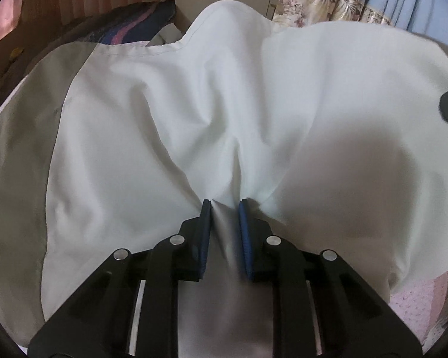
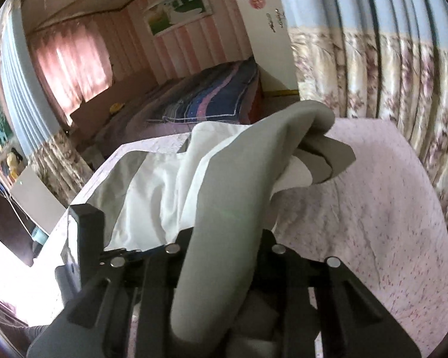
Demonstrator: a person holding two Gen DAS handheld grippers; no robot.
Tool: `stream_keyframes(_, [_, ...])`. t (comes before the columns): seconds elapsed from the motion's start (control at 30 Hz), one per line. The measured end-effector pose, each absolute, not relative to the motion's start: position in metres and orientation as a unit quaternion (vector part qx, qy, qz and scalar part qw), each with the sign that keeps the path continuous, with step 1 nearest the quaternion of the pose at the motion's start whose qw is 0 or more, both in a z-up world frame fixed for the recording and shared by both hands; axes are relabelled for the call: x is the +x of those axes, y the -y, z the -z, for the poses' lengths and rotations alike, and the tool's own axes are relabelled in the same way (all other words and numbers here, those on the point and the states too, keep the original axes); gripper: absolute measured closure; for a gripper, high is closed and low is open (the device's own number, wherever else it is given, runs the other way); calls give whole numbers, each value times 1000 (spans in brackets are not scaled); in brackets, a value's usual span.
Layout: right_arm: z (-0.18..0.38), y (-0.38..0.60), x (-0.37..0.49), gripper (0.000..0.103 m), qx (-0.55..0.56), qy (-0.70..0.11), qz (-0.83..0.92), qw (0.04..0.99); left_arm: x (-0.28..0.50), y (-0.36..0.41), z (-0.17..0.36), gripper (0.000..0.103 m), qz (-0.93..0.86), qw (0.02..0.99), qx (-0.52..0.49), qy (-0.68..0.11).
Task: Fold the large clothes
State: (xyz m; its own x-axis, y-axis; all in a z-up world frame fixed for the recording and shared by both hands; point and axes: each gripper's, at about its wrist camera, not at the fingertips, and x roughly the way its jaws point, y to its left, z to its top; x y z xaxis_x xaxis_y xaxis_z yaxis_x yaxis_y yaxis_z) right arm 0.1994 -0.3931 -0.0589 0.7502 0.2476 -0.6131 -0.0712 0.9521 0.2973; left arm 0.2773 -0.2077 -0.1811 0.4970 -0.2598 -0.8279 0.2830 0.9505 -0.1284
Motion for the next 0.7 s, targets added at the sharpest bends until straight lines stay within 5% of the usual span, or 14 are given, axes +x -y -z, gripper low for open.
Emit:
stream_keyframes(0.37, [9, 273, 229, 79, -38, -366, -96, 925, 281, 171, 175, 90, 211, 844, -33, -493])
stream_keyframes(0.7, [42, 116, 257, 79, -204, -411, -115, 881, 236, -18, 119, 98, 135, 883, -16, -450])
